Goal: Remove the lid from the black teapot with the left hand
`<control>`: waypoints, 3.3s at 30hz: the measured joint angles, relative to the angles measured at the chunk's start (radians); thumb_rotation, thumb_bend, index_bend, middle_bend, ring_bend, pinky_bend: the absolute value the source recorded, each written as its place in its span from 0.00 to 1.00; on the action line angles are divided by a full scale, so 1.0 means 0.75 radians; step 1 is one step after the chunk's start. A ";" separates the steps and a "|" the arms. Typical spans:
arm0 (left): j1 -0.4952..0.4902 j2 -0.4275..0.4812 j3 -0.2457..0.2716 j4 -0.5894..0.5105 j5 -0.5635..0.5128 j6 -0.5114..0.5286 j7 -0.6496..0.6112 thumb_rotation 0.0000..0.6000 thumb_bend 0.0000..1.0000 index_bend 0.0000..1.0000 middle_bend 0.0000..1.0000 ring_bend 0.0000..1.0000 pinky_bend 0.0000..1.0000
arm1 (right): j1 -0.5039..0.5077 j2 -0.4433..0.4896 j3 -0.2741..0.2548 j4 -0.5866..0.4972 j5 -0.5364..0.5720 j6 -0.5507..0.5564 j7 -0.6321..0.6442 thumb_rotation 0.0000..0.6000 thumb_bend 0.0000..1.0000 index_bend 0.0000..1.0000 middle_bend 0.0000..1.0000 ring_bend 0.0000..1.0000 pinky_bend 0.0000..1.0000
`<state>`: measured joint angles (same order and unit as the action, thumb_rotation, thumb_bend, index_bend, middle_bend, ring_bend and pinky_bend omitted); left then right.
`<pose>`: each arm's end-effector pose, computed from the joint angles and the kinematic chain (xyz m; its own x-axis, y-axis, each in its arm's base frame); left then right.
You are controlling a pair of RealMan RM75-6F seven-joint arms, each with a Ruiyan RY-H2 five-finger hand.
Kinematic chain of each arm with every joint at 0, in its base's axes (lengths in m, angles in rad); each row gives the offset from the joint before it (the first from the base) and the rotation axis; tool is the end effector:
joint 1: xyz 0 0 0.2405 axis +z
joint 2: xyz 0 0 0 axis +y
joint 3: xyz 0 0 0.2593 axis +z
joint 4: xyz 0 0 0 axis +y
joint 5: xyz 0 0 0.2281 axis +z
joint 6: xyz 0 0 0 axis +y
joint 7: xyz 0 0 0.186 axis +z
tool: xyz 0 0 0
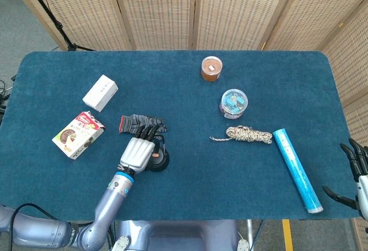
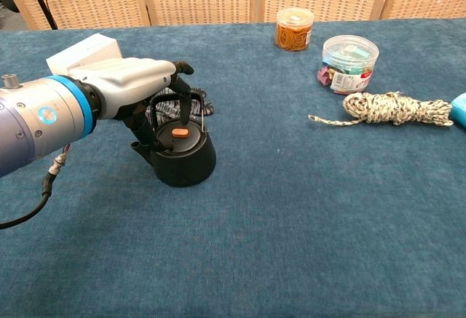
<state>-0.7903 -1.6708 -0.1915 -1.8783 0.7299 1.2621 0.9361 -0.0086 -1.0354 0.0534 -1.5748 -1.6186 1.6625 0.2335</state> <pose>-0.0649 0.3146 -0.0710 0.5069 0.3143 0.8026 0.8524 -0.3214 -0.4125 -0.3188 -0.1933 0.1951 0.2863 0.1270 0.9497 -0.9523 -0.0719 0.2967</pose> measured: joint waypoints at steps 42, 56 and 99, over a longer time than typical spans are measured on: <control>-0.072 -0.051 0.007 0.036 -0.116 0.079 0.019 1.00 0.35 0.55 0.00 0.00 0.00 | 0.003 0.002 -0.005 -0.006 -0.009 -0.006 -0.010 1.00 0.07 0.00 0.00 0.00 0.00; -0.084 -0.073 0.006 0.044 -0.102 0.099 0.015 1.00 0.36 0.57 0.00 0.00 0.00 | 0.002 0.004 -0.004 -0.006 -0.009 -0.005 -0.003 1.00 0.07 0.00 0.00 0.00 0.00; 0.193 0.327 0.141 0.059 0.156 -0.079 -0.600 1.00 0.36 0.57 0.00 0.00 0.00 | 0.017 -0.004 -0.029 -0.042 -0.028 -0.052 -0.077 1.00 0.07 0.00 0.00 0.00 0.00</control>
<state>-0.6452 -1.4253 -0.0859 -1.8344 0.8469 1.2026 0.4862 0.0040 -1.0381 0.0315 -1.6063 -1.6399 1.6233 0.1758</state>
